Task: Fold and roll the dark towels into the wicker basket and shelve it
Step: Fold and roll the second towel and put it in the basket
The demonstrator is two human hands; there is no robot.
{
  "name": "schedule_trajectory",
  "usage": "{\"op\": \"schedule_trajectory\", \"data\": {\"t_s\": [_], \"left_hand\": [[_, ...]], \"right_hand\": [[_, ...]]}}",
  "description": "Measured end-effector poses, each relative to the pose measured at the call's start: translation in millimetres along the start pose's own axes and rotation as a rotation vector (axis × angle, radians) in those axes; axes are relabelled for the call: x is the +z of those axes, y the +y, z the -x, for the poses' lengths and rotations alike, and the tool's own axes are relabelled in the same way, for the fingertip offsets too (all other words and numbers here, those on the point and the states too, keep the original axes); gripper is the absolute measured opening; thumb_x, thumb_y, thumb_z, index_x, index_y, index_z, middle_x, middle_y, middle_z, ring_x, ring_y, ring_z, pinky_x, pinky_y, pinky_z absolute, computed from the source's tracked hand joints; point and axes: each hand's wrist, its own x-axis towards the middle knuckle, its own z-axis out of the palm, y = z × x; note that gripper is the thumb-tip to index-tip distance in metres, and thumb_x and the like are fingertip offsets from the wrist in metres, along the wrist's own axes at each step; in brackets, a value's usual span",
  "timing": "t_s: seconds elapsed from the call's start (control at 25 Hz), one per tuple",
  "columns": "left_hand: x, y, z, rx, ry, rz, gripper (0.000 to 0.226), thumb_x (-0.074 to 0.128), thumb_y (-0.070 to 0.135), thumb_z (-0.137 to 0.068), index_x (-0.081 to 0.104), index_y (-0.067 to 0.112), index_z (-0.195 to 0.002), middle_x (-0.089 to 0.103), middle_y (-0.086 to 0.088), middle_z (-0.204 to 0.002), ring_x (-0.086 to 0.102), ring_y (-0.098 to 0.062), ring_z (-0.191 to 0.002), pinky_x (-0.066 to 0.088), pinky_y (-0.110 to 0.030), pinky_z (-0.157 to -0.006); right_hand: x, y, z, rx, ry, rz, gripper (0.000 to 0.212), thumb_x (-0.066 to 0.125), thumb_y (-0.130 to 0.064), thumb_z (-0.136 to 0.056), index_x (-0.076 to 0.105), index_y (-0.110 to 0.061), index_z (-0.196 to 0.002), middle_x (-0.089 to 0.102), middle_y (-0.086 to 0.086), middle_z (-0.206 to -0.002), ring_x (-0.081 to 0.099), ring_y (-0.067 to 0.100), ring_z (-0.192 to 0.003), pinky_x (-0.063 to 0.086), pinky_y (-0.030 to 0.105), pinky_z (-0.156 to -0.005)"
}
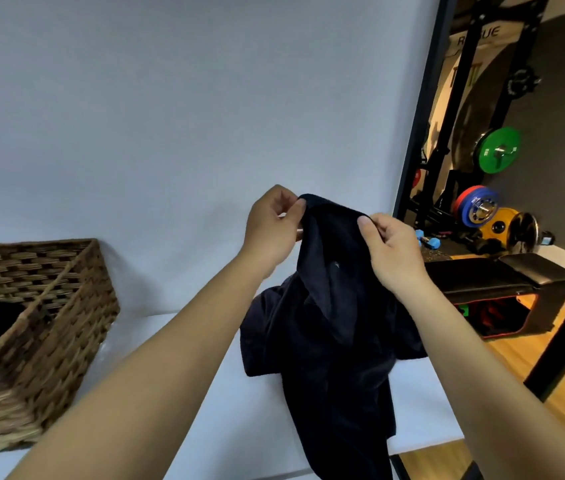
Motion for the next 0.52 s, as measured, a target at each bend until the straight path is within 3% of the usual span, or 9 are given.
{"op": "schedule_trajectory", "data": {"t_s": [0.08, 0.16, 0.24, 0.36, 0.44, 0.52], "left_hand": [[-8, 16, -10, 0.036, 0.025, 0.016, 0.021, 0.057, 0.014, -0.102, 0.053, 0.014, -0.082, 0.069, -0.014, -0.096, 0.067, -0.021, -0.077, 0.06, -0.03, -0.064], [-20, 23, -19, 0.046, 0.045, 0.011, 0.021, 0.057, 0.016, -0.102, 0.052, 0.015, -0.081, 0.07, -0.014, -0.095, 0.066, -0.022, -0.073, 0.056, -0.032, -0.061], [-33, 24, -27, 0.035, 0.078, 0.005, 0.023, 0.058, 0.018, -0.1, 0.053, 0.02, -0.078, 0.068, -0.011, -0.088, 0.061, -0.024, -0.071, 0.049, -0.037, -0.062], [-47, 35, -39, -0.002, 0.152, 0.058, 0.025, 0.06, 0.019, -0.099, 0.055, 0.022, -0.075, 0.065, -0.008, -0.083, 0.051, -0.023, -0.07, 0.042, -0.039, -0.065], [-55, 52, -49, 0.008, 0.182, 0.081, 0.024, 0.061, 0.019, -0.1, 0.054, 0.019, -0.077, 0.065, -0.006, -0.081, 0.051, -0.022, -0.068, 0.042, -0.036, -0.063], [-59, 73, -59, 0.039, 0.198, 0.099, 0.023, 0.061, 0.019, -0.1, 0.054, 0.019, -0.078, 0.065, -0.004, -0.08, 0.052, -0.022, -0.065, 0.042, -0.031, -0.058]], "right_hand": [[-5, 7, -2, 0.003, -0.235, 0.062, 0.024, 0.062, -0.033, -0.099, 0.067, -0.021, -0.078, 0.067, -0.012, -0.068, 0.058, 0.002, -0.064, 0.046, 0.023, -0.062], [-12, 20, -2, 0.084, -0.454, 0.193, 0.024, 0.065, -0.038, -0.096, 0.07, -0.023, -0.078, 0.072, -0.007, -0.074, 0.065, 0.009, -0.07, 0.052, 0.033, -0.069], [-16, 26, -5, 0.154, -0.52, 0.283, 0.033, 0.065, -0.04, -0.096, 0.07, -0.015, -0.074, 0.069, -0.003, -0.07, 0.064, 0.014, -0.067, 0.049, 0.035, -0.066], [-20, 6, -22, 0.249, -0.24, -0.025, 0.04, 0.068, -0.033, -0.095, 0.068, 0.006, -0.083, 0.069, 0.011, -0.074, 0.063, 0.026, -0.07, 0.048, 0.036, -0.065], [-27, -16, -44, 0.324, -0.075, -0.402, 0.029, 0.069, -0.023, -0.094, 0.073, 0.006, -0.096, 0.075, 0.019, -0.094, 0.069, 0.034, -0.085, 0.058, 0.042, -0.079], [-30, -43, -65, 0.317, -0.016, -0.652, 0.024, 0.063, -0.015, -0.097, 0.07, 0.005, -0.107, 0.074, 0.02, -0.105, 0.07, 0.033, -0.099, 0.058, 0.043, -0.093]]}}
